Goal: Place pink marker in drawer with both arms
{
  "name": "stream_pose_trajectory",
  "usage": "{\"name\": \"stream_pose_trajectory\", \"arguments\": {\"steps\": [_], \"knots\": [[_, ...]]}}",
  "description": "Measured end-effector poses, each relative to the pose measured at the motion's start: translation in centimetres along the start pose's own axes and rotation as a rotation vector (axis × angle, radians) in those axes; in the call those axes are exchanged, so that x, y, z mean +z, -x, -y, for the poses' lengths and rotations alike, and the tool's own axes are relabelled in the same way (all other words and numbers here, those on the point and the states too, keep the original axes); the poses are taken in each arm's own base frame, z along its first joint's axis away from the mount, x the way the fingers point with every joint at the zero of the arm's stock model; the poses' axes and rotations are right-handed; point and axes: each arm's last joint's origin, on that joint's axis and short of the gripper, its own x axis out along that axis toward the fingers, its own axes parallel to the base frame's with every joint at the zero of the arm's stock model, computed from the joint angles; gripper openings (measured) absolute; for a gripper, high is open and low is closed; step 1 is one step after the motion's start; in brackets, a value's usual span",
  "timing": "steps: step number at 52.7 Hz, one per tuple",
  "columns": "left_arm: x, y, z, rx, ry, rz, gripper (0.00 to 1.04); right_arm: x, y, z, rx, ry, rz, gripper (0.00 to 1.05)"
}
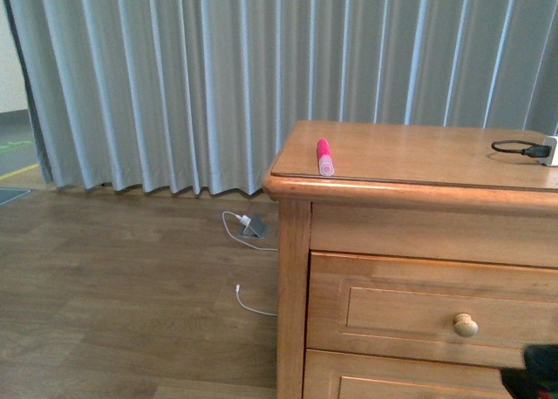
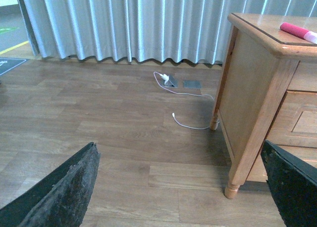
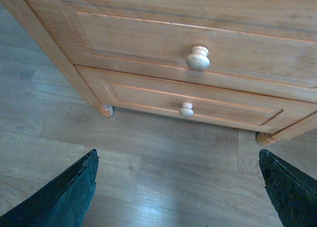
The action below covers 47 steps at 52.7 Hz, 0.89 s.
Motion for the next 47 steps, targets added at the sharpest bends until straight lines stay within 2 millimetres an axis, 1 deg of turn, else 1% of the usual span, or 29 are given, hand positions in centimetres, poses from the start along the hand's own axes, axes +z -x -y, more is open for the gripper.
{"name": "stream_pose_trajectory", "arguments": {"steps": [3, 11, 16, 26, 39, 47], "knots": [[0.0, 0.0, 0.0, 0.000, 0.000, 0.000, 0.99, 0.6, -1.3, -0.6, -0.007, 0.004, 0.006, 0.96], [0.0, 0.0, 0.0, 0.000, 0.000, 0.000, 0.99, 1.9, -4.5, -1.3, -0.033, -0.013, 0.032, 0.96], [0.0, 0.0, 0.0, 0.000, 0.000, 0.000, 0.99, 2.4, -6.5, -1.3, -0.061, -0.037, 0.039, 0.96], [0.0, 0.0, 0.0, 0.000, 0.000, 0.000, 0.99, 2.4, -9.6, -0.8, -0.091, -0.061, 0.037, 0.96], [0.0, 0.0, 0.0, 0.000, 0.000, 0.000, 0.99, 2.3, -12.4, -0.2, -0.116, -0.074, 0.025, 0.96], [0.0, 0.0, 0.0, 0.000, 0.000, 0.000, 0.99, 2.1, -13.4, 0.2, -0.127, -0.080, 0.024, 0.96]]}}
